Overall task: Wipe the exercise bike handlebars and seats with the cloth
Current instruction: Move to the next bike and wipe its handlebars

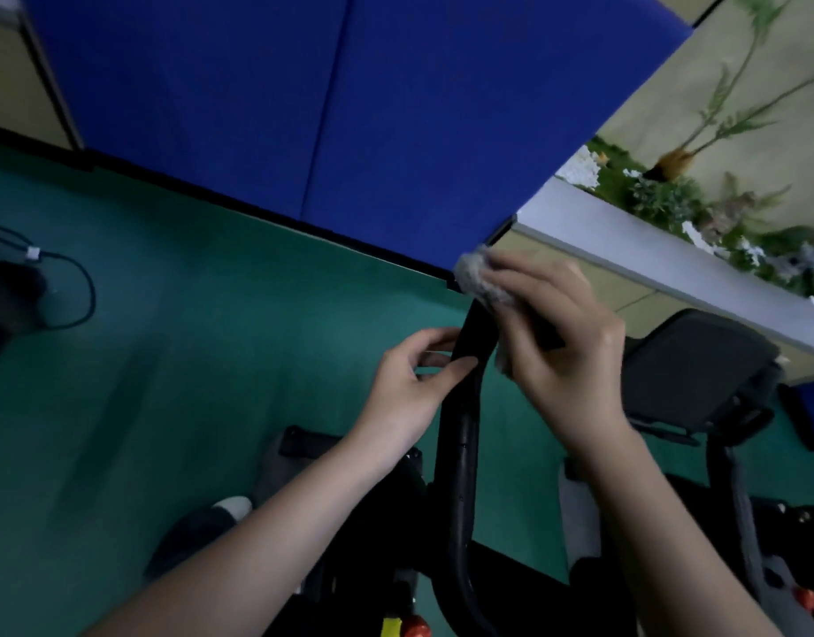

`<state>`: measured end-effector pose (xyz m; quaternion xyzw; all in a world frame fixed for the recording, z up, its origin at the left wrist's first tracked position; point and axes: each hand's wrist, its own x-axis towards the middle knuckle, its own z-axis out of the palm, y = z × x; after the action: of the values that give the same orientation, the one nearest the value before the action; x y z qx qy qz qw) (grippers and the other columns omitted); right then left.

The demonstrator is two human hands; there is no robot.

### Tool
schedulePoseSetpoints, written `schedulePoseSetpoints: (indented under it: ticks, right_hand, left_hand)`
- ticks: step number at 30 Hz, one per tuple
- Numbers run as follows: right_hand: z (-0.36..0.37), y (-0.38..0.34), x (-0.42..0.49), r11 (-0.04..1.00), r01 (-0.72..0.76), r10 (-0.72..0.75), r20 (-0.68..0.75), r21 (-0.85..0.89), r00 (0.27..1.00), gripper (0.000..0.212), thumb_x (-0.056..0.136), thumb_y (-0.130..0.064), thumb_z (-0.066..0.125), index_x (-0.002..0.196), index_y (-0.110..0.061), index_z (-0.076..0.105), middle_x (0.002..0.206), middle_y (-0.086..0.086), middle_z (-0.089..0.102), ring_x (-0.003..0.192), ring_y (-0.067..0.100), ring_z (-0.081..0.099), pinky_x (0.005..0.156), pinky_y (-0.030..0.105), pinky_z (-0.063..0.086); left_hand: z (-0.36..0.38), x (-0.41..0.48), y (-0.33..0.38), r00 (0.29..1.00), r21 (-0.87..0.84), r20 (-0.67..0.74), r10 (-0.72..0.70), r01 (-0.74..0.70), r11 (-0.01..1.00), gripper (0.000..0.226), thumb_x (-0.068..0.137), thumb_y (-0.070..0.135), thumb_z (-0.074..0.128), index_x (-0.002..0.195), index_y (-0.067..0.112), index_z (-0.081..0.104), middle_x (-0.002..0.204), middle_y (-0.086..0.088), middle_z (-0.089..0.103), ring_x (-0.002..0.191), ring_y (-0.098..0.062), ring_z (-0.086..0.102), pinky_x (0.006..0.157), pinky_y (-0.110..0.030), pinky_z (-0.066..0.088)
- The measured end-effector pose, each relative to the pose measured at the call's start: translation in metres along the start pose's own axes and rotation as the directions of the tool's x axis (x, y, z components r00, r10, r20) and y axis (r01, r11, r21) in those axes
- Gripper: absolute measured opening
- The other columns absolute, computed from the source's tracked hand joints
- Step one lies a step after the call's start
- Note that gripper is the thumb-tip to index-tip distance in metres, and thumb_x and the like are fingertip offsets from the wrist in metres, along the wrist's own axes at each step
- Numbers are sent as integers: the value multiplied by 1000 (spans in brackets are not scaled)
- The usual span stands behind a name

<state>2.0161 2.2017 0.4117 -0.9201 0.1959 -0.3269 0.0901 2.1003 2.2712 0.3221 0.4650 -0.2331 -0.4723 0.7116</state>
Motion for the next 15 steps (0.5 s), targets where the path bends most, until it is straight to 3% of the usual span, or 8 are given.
schedulePoseSetpoints:
  ticks: [4,7,11,15]
  right_hand:
    - [10,11,4,988,124,-109,149,-94,983,15,91,-1,60,100,4,70,101,14,67,100,24,57,94,25,43]
    - [7,17,-11,981,161,-134,218,-109,967,14,88,5,61,99,3,70,96,12,67,95,24,57,88,23,44]
    - [1,11,-6,990,142,-141,311,20,940,13,88,-1,62,97,0,72,93,6,70,94,22,62,91,22,45]
    - [0,0,21,983,97,-148,353,158,924,15,88,-3,62,98,0,72,101,3,71,103,16,63,97,26,45]
  left_hand:
    - [3,-3,-4,999,5,-49,15,-15,1000,22,69,16,70,87,29,65,78,18,69,73,1,58,72,-11,47]
    - [2,-6,-9,998,30,-68,-2,4,1000,23,65,24,64,87,31,63,82,15,66,74,-3,58,76,-15,47]
    - [1,-10,-12,999,14,-49,-10,11,1000,22,65,26,66,87,27,63,84,8,65,73,-7,57,75,-18,47]
    - [-1,-10,-16,999,22,-41,7,-6,1000,37,62,36,71,95,21,67,94,2,69,83,-13,61,77,-19,49]
